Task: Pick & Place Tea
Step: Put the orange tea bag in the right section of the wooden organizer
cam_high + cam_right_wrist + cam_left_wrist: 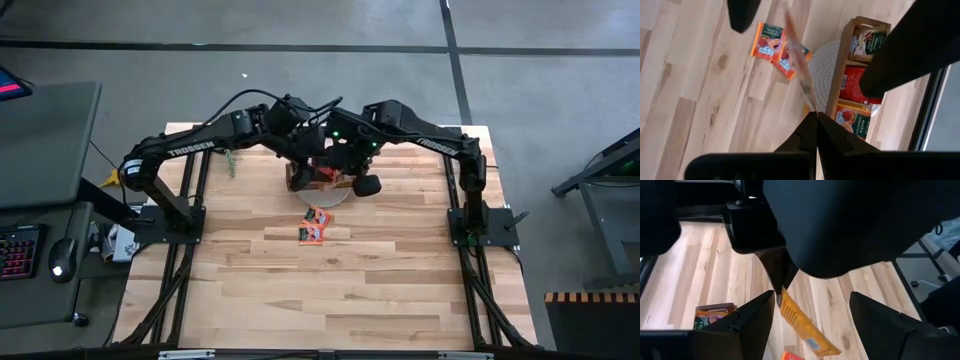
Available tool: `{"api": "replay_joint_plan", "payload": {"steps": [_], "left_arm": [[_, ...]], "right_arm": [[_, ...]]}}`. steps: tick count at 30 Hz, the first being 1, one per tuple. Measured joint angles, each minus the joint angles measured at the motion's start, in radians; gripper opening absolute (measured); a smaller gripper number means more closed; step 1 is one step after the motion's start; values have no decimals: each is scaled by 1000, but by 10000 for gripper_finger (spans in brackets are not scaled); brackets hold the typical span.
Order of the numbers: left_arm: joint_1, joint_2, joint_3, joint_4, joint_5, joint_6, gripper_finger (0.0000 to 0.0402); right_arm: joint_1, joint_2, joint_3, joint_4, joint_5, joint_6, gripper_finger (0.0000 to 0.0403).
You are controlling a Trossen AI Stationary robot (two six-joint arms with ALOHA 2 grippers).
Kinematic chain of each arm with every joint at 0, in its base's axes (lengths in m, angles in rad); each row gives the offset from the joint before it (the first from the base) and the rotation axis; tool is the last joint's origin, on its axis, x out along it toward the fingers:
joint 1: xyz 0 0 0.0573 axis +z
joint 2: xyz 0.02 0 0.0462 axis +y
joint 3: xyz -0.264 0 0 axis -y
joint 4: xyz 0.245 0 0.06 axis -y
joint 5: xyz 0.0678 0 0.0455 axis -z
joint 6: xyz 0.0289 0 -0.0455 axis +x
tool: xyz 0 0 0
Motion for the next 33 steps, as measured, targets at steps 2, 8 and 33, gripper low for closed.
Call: {"api": "replay_joint_plan", "payload": {"steps": [2,8,33], "left_arm": [[0,0,0,0,-1,0,257],[0,0,0,-49,-21,1,257],[-33,53,0,-14,-87,-31,257]], "right_arm": [[0,0,0,-2,0,-3,0],[0,-19,0,-19,0,-9,0],[0,-52,2,61,-51,5,0]]}}
